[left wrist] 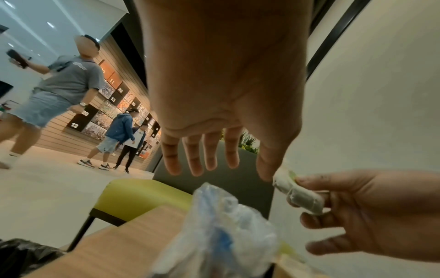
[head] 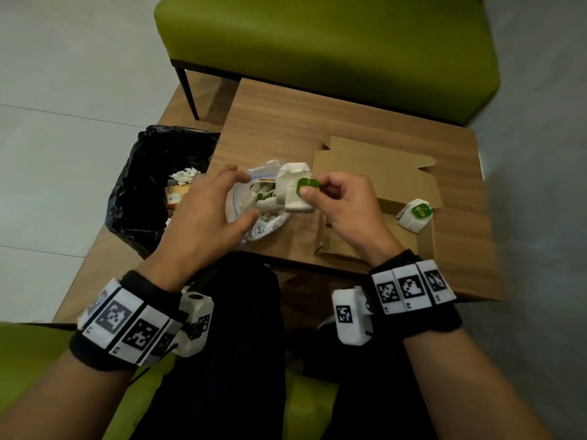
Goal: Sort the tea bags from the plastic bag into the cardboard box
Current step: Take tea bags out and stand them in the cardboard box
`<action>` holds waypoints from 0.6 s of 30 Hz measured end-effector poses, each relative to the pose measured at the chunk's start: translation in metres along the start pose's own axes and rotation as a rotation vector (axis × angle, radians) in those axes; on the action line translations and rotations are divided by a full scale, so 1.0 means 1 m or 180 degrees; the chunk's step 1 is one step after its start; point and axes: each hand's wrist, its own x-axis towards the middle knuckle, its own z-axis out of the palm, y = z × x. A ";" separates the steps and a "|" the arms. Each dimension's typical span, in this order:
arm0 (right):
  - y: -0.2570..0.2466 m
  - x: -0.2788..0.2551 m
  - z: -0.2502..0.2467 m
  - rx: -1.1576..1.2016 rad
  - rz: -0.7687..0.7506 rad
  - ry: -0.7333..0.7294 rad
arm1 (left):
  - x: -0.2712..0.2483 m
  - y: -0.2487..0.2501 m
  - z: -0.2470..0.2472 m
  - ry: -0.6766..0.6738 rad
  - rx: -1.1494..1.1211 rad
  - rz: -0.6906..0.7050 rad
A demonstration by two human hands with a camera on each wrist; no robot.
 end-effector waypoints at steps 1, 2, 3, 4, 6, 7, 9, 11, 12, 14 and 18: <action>0.002 -0.003 -0.005 0.0156 0.0021 -0.0005 | -0.001 0.008 -0.001 0.0151 -0.0224 0.0030; 0.004 -0.006 -0.010 0.0294 0.0044 -0.0029 | -0.001 0.018 0.000 0.0226 -0.0462 0.0036; 0.006 -0.010 -0.015 0.0422 0.0059 -0.0067 | -0.001 0.027 0.002 0.0211 -0.0684 0.0024; 0.008 -0.014 -0.019 0.0533 0.0065 -0.0113 | -0.001 0.036 0.006 0.0112 -0.0915 -0.0008; 0.010 -0.023 -0.027 0.0615 0.0027 -0.0191 | 0.001 0.051 0.016 -0.0178 -0.1454 -0.0126; 0.011 -0.027 -0.030 0.0606 0.0006 -0.0206 | 0.002 0.056 0.022 -0.0318 -0.1701 -0.0166; 0.014 -0.033 -0.037 0.0592 0.0020 -0.0147 | 0.003 0.064 0.033 -0.0533 -0.1921 -0.0086; 0.018 -0.037 -0.044 0.0575 0.0123 0.0028 | 0.004 0.070 0.043 -0.0617 -0.1926 -0.0005; 0.019 -0.040 -0.047 0.0567 0.0178 0.0126 | 0.004 0.073 0.047 -0.0618 -0.1937 -0.0007; 0.023 -0.044 -0.054 0.0528 0.0228 0.0291 | 0.004 0.079 0.054 -0.0631 -0.1976 -0.0053; 0.028 -0.052 -0.068 0.0327 0.0306 0.0476 | 0.005 0.086 0.067 -0.0619 -0.1997 -0.0180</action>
